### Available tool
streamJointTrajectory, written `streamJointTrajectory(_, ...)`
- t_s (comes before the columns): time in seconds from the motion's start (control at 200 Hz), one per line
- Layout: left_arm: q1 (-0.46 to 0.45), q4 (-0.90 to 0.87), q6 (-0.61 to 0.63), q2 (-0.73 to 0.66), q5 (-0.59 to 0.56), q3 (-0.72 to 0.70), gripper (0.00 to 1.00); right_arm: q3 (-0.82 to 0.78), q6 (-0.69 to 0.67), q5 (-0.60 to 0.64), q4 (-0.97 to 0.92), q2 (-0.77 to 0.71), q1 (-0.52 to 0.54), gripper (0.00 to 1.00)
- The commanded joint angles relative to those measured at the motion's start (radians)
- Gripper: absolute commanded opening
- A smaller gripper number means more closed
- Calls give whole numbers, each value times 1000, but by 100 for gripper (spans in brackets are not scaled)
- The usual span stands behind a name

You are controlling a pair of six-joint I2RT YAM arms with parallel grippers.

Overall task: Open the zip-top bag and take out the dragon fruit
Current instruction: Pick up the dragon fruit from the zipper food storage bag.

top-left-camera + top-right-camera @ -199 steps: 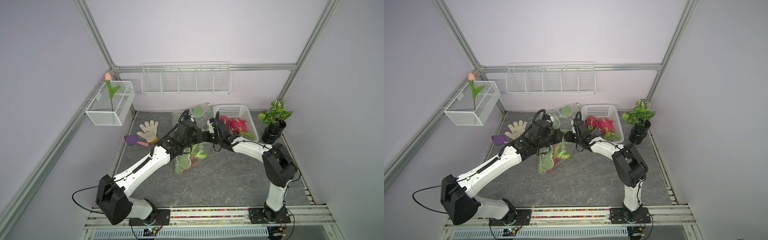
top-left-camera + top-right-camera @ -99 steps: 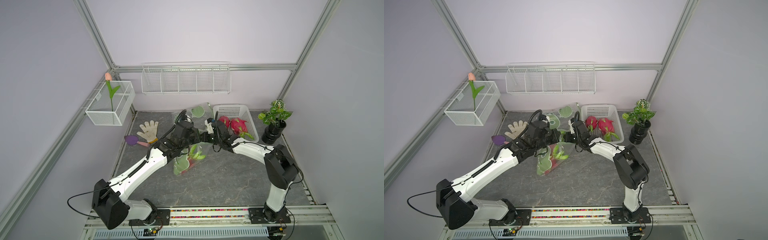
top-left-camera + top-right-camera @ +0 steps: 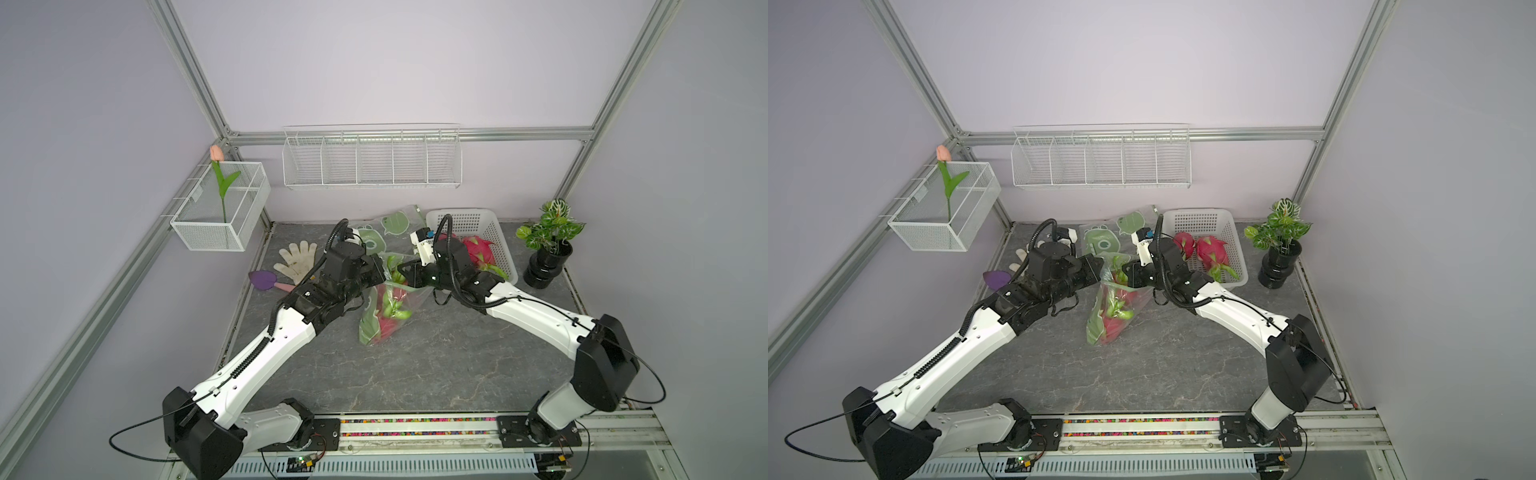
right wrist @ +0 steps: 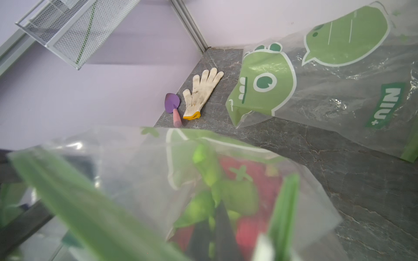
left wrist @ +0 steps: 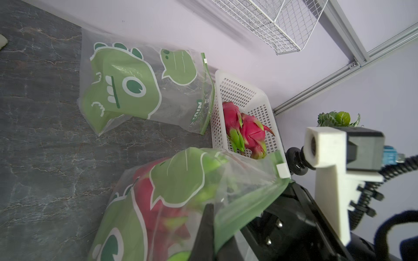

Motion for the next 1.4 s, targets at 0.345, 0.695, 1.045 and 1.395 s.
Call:
streamJointTrajectory(0.345,34,-38,34,-32,-23,-10,1,41,-157,-19,-136,-171,9,7)
streamJointTrajectory(0.695,40,6,118,-38,73,-14,2,101,-183,28,-196,-231,11,7)
streamJointTrajectory(1.045,42,-10,200,-49,122,-7,2,178,-128,77,-204,-256,0,7)
streamJointTrajectory(1.395,43,-23,183,-51,105,-15,3,153,-46,-36,-95,-292,-12,7)
